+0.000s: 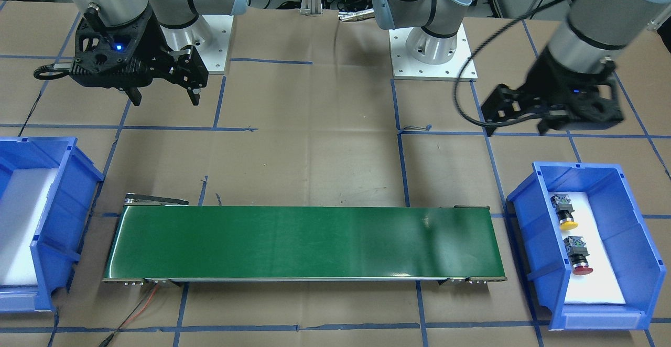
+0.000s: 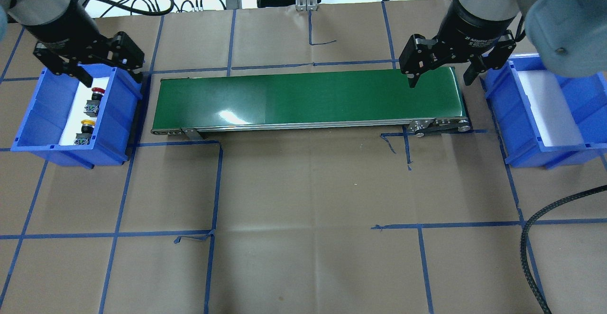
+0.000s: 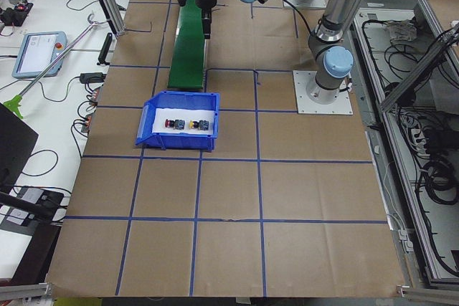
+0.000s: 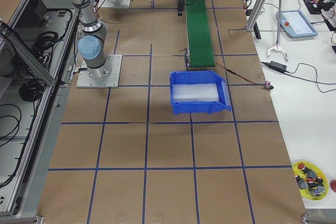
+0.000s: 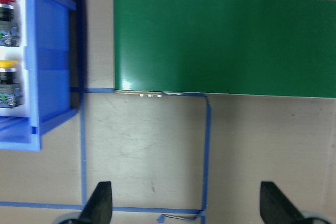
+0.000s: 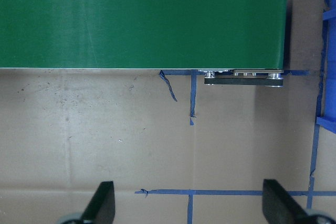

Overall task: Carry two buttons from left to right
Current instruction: 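Move the left gripper down into the blue bin over the yellow button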

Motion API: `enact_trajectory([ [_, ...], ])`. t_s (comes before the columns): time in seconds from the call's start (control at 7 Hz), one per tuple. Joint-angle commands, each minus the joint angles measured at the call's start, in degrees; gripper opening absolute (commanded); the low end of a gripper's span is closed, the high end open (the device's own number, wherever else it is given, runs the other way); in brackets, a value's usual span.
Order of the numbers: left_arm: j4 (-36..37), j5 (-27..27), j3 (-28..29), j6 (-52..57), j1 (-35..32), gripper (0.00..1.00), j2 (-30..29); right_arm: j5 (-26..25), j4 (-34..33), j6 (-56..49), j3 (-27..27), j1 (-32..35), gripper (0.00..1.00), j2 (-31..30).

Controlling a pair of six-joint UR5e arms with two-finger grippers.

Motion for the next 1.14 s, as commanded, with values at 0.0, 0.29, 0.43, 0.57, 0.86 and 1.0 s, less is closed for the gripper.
enact_trajectory([
  [0.0,0.0,0.1,-0.1,12.7,10.3,1.0,-1.7,0.1,0.0,0.0,0.0,0.0,1.0,0.0],
  [0.29,2.7,0.4,0.4,24.6,19.8,0.99,-5.7,0.1,0.0,0.0,-0.2,0.0,1.0,-0.1],
  [0.43,4.8,0.4,0.3,26.9,22.0,0.99,-7.7,0.1,0.0,0.0,-0.2,0.0,1.0,0.0],
  [0.57,6.1,0.4,0.0,27.1,22.2,0.99,-8.6,0.1,-0.1,0.0,-0.2,0.0,1.0,0.0],
  [0.86,12.8,-0.1,-3.6,27.1,21.5,0.99,-9.9,0.3,-0.1,0.0,-0.3,0.0,1.0,0.0],
  [1.0,17.4,-0.2,-5.6,27.0,21.3,0.99,-11.6,0.3,0.0,0.0,-0.3,0.0,1.0,0.0],
])
